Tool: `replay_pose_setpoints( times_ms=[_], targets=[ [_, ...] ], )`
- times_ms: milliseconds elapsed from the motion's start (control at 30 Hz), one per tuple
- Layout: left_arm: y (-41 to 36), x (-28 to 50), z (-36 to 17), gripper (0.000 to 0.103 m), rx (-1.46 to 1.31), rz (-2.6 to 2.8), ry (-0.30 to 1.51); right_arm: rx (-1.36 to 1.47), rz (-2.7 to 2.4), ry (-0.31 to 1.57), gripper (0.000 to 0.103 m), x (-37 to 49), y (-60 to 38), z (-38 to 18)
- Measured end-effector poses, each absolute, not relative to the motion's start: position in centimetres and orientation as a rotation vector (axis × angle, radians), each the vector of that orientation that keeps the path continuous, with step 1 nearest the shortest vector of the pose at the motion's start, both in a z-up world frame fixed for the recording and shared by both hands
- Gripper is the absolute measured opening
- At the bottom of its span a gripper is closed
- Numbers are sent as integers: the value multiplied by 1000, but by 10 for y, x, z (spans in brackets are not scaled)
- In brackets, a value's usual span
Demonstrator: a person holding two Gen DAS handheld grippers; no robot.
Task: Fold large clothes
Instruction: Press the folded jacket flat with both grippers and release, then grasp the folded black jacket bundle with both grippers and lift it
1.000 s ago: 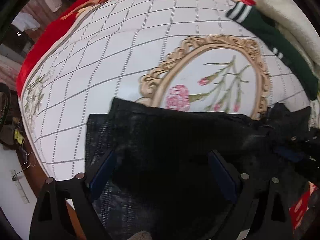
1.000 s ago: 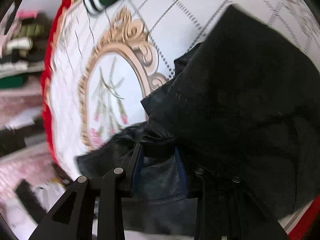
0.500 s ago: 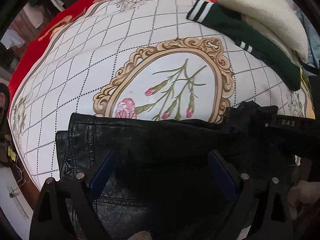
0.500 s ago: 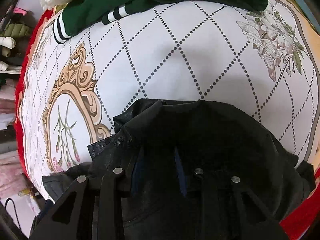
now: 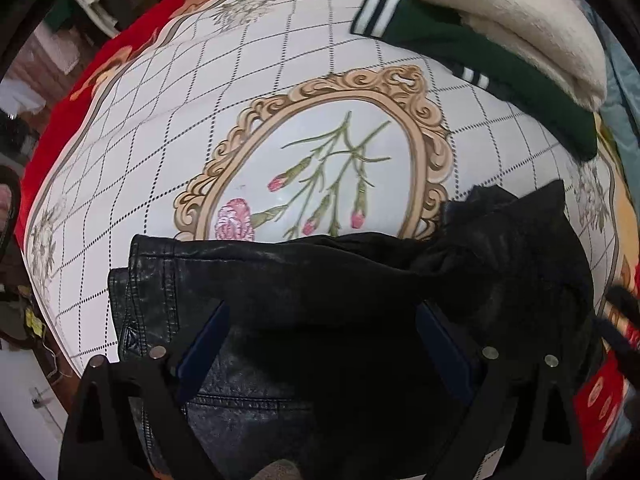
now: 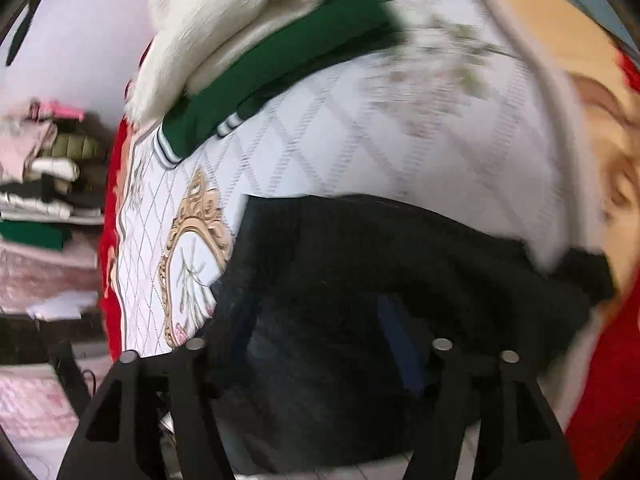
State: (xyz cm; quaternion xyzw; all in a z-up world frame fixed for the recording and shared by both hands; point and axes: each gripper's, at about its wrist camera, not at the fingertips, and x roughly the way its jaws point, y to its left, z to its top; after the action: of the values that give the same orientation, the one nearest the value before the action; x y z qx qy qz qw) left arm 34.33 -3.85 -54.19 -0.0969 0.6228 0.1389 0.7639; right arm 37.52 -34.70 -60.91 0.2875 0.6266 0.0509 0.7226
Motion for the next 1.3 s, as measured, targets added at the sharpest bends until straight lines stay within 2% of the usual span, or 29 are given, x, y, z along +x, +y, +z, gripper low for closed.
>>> replay_pose_setpoints(
  times_ms=[133,333,400,467,800,833,867,900,967,1067,1200,1267,1300],
  targets=[
    [-53,345,-542,96,-198,287,1351,706,20,1390,67,329,-399,-615],
    [-81,356,-573,96,-146,244,1405,858,-4,1388,67,285,-443,-663],
    [-84,360,-583,96,-120,242,1421,933,12,1356,67,286,-447,-684],
    [-84,363,-588,102,-113,241,1427,974,34,1323,67,291,-447,-696],
    [-76,366,-590,103,-149,219,1422,1147,202,1137,67,342,-431,-725],
    [-76,367,-591,103,-150,222,1418,1161,216,1135,57,348,-429,-726],
    [-74,369,-591,103,-152,224,1412,1174,239,1140,38,353,-427,-726],
    [-73,370,-591,103,-152,223,1411,1173,254,1134,32,357,-425,-723],
    [-73,373,-593,103,-155,215,1417,1185,298,1106,24,361,-422,-710],
    [-72,373,-592,103,-150,199,1410,1207,441,1039,20,361,-414,-673],
    [-74,370,-592,103,-143,181,1406,1154,484,1049,22,360,-405,-668],
    [-74,368,-592,103,-149,174,1414,1179,366,1118,43,367,-414,-700],
    [-76,369,-593,103,-147,171,1416,1196,330,1149,47,370,-415,-714]
  ],
)
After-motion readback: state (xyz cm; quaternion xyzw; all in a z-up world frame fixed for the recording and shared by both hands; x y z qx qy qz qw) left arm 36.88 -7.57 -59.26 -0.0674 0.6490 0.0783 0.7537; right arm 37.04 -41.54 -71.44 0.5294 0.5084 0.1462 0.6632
